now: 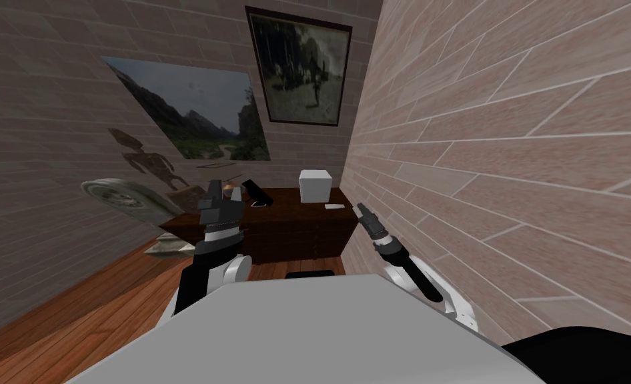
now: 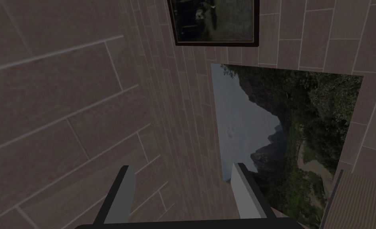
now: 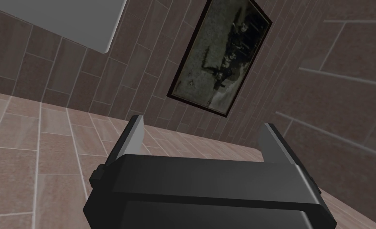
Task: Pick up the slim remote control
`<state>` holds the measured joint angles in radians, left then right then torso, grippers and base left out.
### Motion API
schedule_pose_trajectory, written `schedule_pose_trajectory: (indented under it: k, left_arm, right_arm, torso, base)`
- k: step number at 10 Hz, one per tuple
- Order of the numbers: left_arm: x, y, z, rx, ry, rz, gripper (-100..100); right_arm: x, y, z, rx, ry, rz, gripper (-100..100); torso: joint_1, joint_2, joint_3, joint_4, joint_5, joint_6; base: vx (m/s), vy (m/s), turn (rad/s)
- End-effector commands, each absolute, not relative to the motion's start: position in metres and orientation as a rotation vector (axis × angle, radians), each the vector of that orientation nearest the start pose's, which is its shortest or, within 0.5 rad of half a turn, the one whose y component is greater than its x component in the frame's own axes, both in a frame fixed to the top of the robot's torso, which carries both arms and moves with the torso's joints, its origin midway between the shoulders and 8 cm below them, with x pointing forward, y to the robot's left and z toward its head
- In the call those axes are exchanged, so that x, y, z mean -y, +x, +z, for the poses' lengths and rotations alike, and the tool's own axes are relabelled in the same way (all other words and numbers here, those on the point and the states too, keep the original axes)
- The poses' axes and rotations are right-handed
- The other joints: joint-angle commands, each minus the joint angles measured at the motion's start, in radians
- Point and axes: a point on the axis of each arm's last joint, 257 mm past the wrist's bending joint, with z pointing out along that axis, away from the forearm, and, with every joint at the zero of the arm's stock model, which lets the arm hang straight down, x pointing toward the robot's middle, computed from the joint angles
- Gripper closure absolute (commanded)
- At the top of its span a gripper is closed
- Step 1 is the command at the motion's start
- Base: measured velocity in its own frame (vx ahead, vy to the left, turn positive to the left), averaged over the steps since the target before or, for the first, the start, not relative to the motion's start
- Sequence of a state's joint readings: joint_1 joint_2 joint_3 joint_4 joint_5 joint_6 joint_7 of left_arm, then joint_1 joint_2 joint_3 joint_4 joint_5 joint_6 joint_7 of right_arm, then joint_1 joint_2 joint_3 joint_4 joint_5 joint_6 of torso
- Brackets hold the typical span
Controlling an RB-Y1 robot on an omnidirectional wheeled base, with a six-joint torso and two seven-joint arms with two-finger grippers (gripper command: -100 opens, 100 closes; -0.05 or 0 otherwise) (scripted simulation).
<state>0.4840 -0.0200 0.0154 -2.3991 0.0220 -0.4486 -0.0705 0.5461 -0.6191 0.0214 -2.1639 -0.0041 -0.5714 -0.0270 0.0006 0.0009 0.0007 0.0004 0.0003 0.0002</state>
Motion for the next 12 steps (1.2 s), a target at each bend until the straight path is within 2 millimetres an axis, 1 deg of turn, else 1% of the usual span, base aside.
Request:
schedule_pose_trajectory:
  k: [1,2,3,5,6,7,8,10,11,12]
  left_arm:
    - [-0.283,0.325,0.072,-0.54,-0.592,-1.258,0]
    - [-0.283,0.325,0.072,-0.54,-0.592,-1.258,0]
    - [-0.283,0.325,0.072,-0.54,-0.592,-1.258,0]
    - [-0.283,0.325,0.072,-0.54,-0.592,-1.258,0]
    - [-0.283,0.325,0.072,-0.54,-0.592,-1.258,0]
    - [-0.283,0.325,0.072,-0.54,-0.592,-1.258,0]
    - [-0.283,0.325,0.072,-0.54,-0.592,-1.258,0]
    - [-0.283,0.325,0.072,-0.54,-0.592,-1.258,0]
    - [-0.283,0.325,0.072,-0.54,-0.592,-1.258,0]
    - [-0.283,0.325,0.072,-0.54,-0.592,-1.258,0]
  right_arm:
    - [0.239,0.347,-0.064,-1.25,0.277,1.28,-100]
    - [0.238,0.347,-0.066,-1.276,0.253,1.276,-100]
    - [0.242,0.346,-0.083,-1.327,0.252,1.263,-100]
    - [0.241,0.345,-0.084,-1.358,0.221,1.257,-100]
    - [0.247,0.344,-0.102,-1.418,0.213,1.238,-100]
    - [0.246,0.343,-0.104,-1.442,0.188,1.232,-100]
    - [0.253,0.341,-0.122,-1.496,0.188,1.211,-100]
    - [0.253,0.34,-0.123,-1.53,0.153,1.201,-100]
    - [0.262,0.337,-0.142,-1.592,0.144,1.173,-100]
    - [0.262,0.336,-0.143,-1.617,0.116,1.165,-100]
  torso:
    - [0.0,0.0,0.0,0.0,0.0,0.0]
    - [0.001,0.0,0.0,0.0,0.0,0.0]
    - [0.001,0.0,0.0,0.0,0.0,0.0]
    - [0.002,0.001,0.001,0.0,0.0,0.0]
    - [0.0,0.001,0.0,0.0,0.0,0.0]
    - [0.001,0.001,0.001,0.0,0.0,0.0]
    - [0.001,0.0,0.0,0.0,0.0,0.0]
    - [0.001,0.001,0.0,0.0,0.0,0.0]
    - [-0.001,0.0,0.0,0.0,0.0,0.0]
    - [0.0,0.001,0.0,0.0,0.0,-0.001]
  base:
    - [-0.022,0.038,0.106]
    - [-0.023,0.04,0.099]
    - [-0.051,0.05,0.181]
    - [-0.024,0.032,0.016]
    - [-0.033,0.042,0.133]
    - [-0.021,0.041,0.11]
    - [-0.036,0.062,0.184]
    - [-0.012,0.023,0.065]
    - [-0.03,0.028,0.176]
    - [-0.024,0.032,0.108]
